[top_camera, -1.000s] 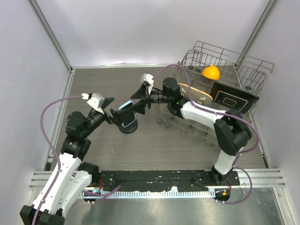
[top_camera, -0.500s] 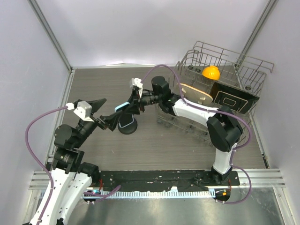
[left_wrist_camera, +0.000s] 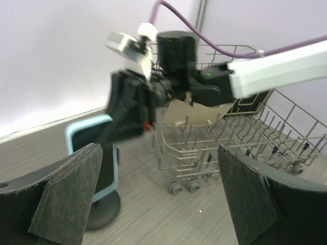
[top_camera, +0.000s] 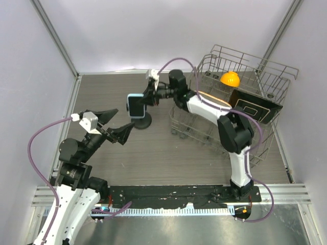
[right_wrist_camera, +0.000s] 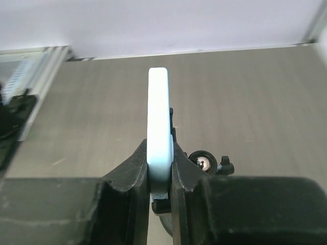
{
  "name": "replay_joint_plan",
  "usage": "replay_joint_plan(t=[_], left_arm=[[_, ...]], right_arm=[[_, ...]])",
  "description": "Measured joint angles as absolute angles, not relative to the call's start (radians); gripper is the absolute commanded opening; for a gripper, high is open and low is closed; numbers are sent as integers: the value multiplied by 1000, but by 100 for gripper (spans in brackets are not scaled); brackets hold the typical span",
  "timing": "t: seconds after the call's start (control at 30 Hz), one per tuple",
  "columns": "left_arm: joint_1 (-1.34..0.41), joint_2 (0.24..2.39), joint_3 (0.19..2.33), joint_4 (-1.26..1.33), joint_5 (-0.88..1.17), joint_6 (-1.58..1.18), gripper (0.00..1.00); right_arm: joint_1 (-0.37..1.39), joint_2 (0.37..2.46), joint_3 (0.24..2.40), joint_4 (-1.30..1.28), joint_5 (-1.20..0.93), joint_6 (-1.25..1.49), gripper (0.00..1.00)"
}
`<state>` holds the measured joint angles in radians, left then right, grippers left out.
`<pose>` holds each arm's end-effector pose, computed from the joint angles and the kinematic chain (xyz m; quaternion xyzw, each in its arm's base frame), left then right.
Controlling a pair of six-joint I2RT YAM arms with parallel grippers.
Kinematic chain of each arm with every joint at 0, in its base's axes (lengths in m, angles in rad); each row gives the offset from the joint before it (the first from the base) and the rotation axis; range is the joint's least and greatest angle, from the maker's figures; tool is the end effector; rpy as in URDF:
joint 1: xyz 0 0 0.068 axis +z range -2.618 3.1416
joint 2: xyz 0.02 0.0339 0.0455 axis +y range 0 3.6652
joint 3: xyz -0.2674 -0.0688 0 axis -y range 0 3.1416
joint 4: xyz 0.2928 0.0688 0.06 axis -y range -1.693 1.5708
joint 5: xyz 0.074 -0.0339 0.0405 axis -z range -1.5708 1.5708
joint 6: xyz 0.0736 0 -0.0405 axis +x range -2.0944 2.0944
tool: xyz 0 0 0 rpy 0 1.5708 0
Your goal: Place the phone on the phone stand
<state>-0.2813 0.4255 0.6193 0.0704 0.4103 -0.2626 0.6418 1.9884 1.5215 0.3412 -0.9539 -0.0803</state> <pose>0.1732 -0.0806 0.3761 0.1673 0.5935 -0.3281 0.7156 0.3907 0.3669 0.2651 -0.5194 0.5162 0.4937 0.4691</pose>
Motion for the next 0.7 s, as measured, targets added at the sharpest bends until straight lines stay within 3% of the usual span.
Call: replay_joint_plan(t=[0.17,0.4,0.7], left_arm=[[-281,439,609,84,458,-296,96],[-297,443,610,101,519,-340,95],[-321,451,627,124,562,-348,95]], right_arm=[[496,2246,1869,343,-1025,-53,1],[370,2668,2544,250,-1100,25,1],[368,2698,2619,193,-1145,38,1]])
